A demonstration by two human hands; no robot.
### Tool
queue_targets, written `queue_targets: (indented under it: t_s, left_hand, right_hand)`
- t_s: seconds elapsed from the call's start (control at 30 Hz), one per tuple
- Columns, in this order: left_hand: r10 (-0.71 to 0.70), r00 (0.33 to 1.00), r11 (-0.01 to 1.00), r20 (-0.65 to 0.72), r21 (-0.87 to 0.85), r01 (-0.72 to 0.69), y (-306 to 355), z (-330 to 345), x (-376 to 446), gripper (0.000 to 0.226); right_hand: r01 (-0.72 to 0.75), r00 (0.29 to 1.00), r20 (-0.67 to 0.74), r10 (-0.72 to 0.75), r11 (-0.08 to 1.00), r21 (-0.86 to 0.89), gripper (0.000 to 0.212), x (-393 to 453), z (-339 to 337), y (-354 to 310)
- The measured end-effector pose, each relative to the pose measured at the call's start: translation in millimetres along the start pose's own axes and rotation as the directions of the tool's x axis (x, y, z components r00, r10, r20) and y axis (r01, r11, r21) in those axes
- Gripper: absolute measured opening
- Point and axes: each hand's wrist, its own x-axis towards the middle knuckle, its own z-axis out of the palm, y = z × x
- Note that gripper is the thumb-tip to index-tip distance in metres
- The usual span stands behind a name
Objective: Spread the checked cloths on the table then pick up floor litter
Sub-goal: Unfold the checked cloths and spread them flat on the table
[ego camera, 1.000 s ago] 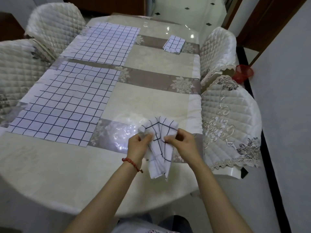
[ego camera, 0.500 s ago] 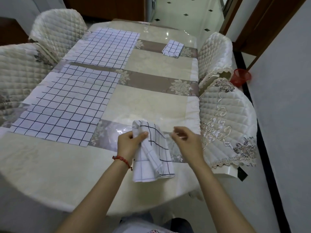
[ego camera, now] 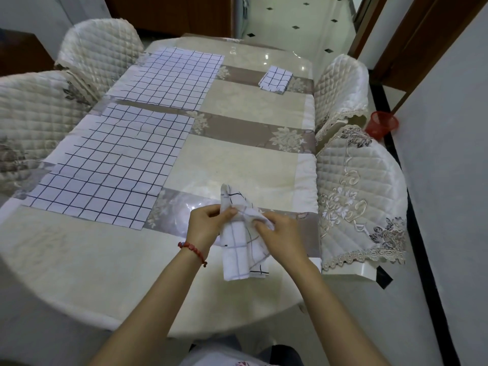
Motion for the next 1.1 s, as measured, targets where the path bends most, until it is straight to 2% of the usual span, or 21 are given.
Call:
queue_targets:
  t_s: [0.07, 0.2, 0.27, 0.33, 0.37, 0.47, 0.6, 0.77, 0.83, 0.93, 1.1]
  left_hand:
    - [-0.001, 1.0, 1.0, 0.001, 0.031, 0.001, -0.4, -6.3, 1.8, 0.016]
    - [0.073, 0.996, 0.983, -0.057, 0.174, -0.062, -0.6, -22.3, 7.7, 0.046]
    - [0.154, 0.985, 0.956, -0.083, 0.265, -0.127, 1.3, -28.4, 11.6, 0.036]
    - [0.209, 0.974, 0.93, -0.087, 0.325, -0.17, 5.6, -29.1, 11.3, 0.011]
    - [0.238, 0.968, 0.91, -0.081, 0.367, -0.193, 7.8, -26.9, 10.3, 0.014]
    - [0.375, 0.927, 0.812, 0.011, 0.479, -0.334, 17.3, -11.8, 7.1, 0.04]
    - [0.577, 0.798, 0.593, 0.174, 0.583, -0.556, 34.0, 11.8, 6.7, 0.039]
    - [0.584, 0.772, 0.51, 0.249, 0.627, -0.589, 52.8, 20.4, 23.9, 0.046]
    - [0.581, 0.761, 0.515, 0.289, 0.594, -0.618, 61.3, 21.9, 31.1, 0.034]
    - [0.533, 0.786, 0.543, 0.313, 0.586, -0.601, 69.4, 22.1, 42.6, 0.016]
    - [0.509, 0.827, 0.604, 0.238, 0.586, -0.54, 74.5, 10.3, 64.0, 0.011]
  right_hand:
    - [-0.01, 1.0, -0.022, 0.011, 0.999, 0.035, 0.02, 3.6, -5.8, 0.9]
    - [-0.01, 0.992, -0.127, 0.017, 0.998, 0.057, 0.018, 12.5, -22.4, 4.5]
    - [0.002, 0.986, -0.169, 0.011, 0.997, 0.076, 0.013, 16.2, -29.9, 4.2]
    - [0.022, 0.986, -0.164, -0.008, 0.996, 0.083, 0.012, 19.0, -35.0, 1.8]
    - [0.038, 0.988, -0.149, -0.027, 0.997, 0.071, 0.012, 20.0, -36.8, -0.4]
    - [0.1, 0.992, -0.076, -0.101, 0.995, -0.016, 0.01, 20.8, -39.5, -8.5]
    - [0.208, 0.978, 0.006, -0.209, 0.968, -0.142, 0.016, 20.9, -41.5, -19.3]
    - [0.337, 0.94, 0.066, -0.333, 0.889, -0.31, 0.022, 27.1, -56.6, -31.8]
    - [0.37, 0.927, 0.083, -0.366, 0.854, -0.365, 0.022, 32.0, -63.7, -37.3]
    - [0.385, 0.918, 0.081, -0.389, 0.823, -0.418, 0.019, 41.1, -73.1, -45.9]
    - [0.37, 0.92, 0.019, -0.391, 0.853, -0.369, 0.017, 57.4, -88.0, -59.2]
